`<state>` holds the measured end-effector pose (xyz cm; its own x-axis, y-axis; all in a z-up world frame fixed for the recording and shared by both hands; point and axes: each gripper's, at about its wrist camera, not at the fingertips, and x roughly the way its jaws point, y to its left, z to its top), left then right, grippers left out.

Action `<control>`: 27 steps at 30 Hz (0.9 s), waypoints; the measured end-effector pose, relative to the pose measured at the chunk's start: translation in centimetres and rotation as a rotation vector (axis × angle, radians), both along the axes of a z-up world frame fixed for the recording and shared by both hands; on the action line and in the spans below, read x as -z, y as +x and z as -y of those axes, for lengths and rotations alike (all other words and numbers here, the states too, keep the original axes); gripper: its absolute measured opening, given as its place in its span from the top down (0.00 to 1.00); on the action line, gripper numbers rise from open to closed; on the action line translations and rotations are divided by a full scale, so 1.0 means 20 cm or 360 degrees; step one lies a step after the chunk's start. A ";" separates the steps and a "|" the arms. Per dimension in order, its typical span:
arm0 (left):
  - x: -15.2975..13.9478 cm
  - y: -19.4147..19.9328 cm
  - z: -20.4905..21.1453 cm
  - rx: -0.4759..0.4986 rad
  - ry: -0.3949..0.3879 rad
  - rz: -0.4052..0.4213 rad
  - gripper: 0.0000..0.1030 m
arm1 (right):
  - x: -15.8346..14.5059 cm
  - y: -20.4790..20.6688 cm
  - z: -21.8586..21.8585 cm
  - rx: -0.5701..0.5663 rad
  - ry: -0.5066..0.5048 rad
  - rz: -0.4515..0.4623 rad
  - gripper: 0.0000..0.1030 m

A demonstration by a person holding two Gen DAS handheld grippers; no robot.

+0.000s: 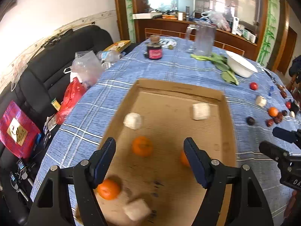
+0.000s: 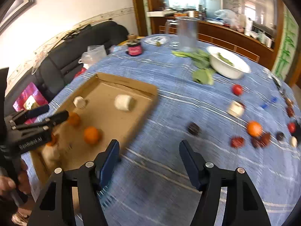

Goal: Organize fruits
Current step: 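Move both open tools back over the dates on the tablecloth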

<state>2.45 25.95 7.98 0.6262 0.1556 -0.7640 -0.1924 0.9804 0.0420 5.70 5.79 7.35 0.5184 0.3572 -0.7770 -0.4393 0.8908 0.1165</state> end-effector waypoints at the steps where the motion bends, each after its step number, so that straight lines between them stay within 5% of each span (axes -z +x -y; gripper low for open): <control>1: -0.01 -0.01 0.04 0.0020 -0.0007 0.0004 0.28 | 0.00 -0.02 0.05 0.0020 -0.0008 0.0001 0.31; 9: -0.01 0.00 0.37 0.0190 -0.0108 -0.0041 0.25 | 0.02 -0.17 0.55 0.0353 -0.0068 0.0027 0.14; 17: 0.05 0.05 0.74 0.0369 -0.0101 -0.0133 0.25 | 0.05 -0.17 1.02 0.0615 -0.0150 0.0003 0.12; 27: 0.12 0.06 0.90 0.0394 -0.0058 -0.0219 0.25 | 0.05 0.08 1.17 0.0542 -0.0130 0.0086 0.12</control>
<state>3.69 7.92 5.57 0.5316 -0.0186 -0.8468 0.0583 0.9982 0.0147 7.40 -17.59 6.39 0.6382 0.0943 -0.7641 -0.1189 0.9926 0.0233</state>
